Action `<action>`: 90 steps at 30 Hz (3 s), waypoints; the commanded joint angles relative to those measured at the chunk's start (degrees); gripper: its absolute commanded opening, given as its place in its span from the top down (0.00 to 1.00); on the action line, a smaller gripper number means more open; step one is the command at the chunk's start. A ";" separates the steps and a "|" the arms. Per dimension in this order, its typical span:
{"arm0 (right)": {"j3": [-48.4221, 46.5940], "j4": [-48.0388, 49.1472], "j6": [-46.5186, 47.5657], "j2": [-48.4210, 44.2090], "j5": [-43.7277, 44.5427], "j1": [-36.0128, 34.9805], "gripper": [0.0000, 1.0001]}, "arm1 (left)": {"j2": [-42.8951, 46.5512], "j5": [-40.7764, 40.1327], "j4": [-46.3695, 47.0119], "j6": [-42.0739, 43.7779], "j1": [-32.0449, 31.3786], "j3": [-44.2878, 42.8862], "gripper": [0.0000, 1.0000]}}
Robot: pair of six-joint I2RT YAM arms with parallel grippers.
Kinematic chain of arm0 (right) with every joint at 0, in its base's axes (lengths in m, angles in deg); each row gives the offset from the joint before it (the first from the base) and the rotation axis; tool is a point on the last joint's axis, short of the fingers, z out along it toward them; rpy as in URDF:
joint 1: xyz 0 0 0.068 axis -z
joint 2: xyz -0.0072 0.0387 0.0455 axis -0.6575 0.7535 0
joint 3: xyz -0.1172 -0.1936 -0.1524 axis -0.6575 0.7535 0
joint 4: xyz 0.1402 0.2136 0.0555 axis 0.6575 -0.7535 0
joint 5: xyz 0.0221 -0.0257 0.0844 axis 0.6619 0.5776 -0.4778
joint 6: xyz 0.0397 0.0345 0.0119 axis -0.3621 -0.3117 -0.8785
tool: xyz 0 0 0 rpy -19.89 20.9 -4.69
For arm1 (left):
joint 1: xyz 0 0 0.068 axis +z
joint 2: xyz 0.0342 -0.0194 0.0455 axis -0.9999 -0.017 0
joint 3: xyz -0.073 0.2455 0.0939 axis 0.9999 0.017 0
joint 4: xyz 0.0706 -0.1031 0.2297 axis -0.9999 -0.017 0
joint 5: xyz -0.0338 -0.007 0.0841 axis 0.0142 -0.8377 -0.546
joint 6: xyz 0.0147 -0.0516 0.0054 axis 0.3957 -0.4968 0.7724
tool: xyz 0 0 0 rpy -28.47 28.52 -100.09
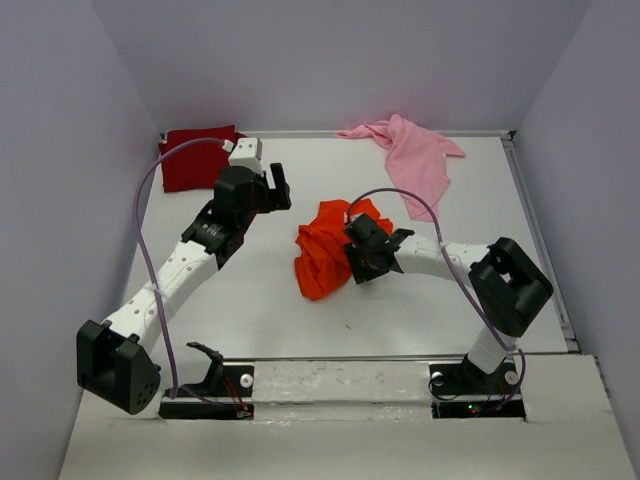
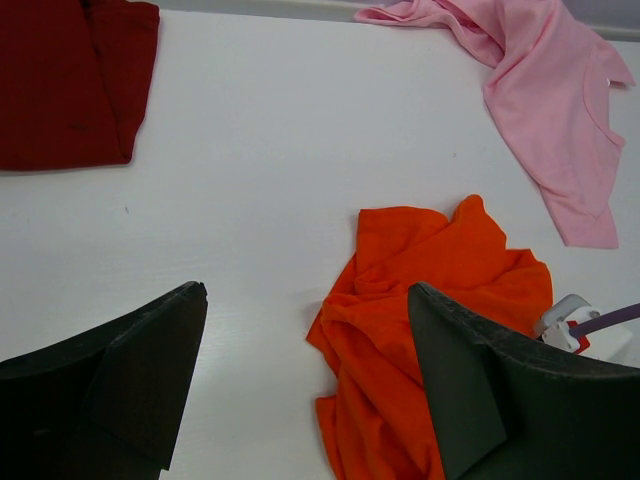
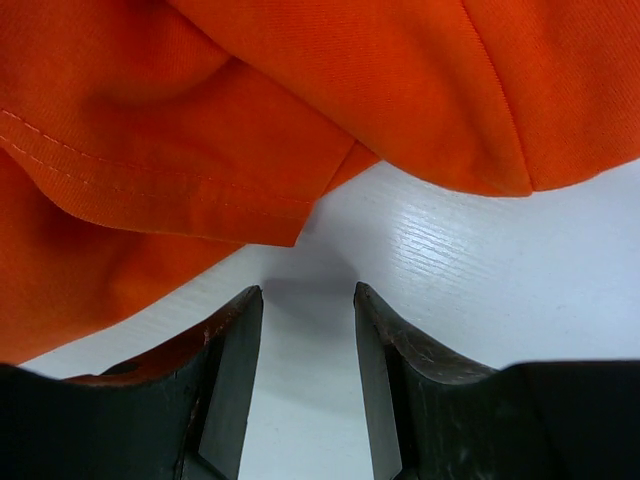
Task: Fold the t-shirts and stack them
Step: Flatten the tshirt out
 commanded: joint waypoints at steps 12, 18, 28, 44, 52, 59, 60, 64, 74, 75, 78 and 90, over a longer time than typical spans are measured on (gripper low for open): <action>5.16 13.10 -2.74 -6.34 -1.58 -0.49 0.48 | 1.40 0.55 1.85 0.15 0.38 -0.05 0.09; 9.65 19.43 -4.24 -7.05 -0.97 -0.49 0.46 | 1.32 0.55 1.85 0.15 0.29 0.12 0.09; 10.27 26.38 -4.51 -1.61 -1.76 -0.49 0.46 | 1.05 0.55 1.85 0.07 0.38 0.12 0.09; 7.72 24.63 -3.98 -1.25 -1.58 -0.49 0.55 | 0.97 0.91 1.94 0.07 0.29 0.21 0.09; 6.23 21.37 -3.19 -3.54 -0.71 -0.49 0.63 | 1.05 0.82 1.94 0.15 0.29 0.21 0.09; 5.44 19.71 -2.75 -3.89 -0.27 -0.49 0.80 | 1.05 0.73 1.94 0.24 0.29 0.21 0.09; 5.43 19.70 -2.83 -3.98 -0.18 -0.49 0.82 | 1.05 0.82 1.94 0.15 0.29 0.21 0.09; 5.52 19.61 -2.49 -4.24 0.00 -0.49 0.92 | 0.88 0.73 1.94 0.24 0.29 0.30 0.09; 5.43 18.56 -1.08 -5.64 0.88 -0.49 1.00 | 0.62 0.82 2.02 0.15 0.38 0.30 0.09; 5.35 18.47 -0.82 -5.82 0.88 -0.49 1.00 | 0.18 0.91 1.94 0.24 0.38 0.21 0.09; 3.68 16.90 0.76 -7.14 0.26 -0.49 1.00 | 0.17 0.91 1.76 0.24 0.29 0.03 0.09; -20.82 1.60 7.44 -10.92 4.83 -0.49 1.00 | 0.44 0.99 1.85 0.24 0.29 0.12 0.09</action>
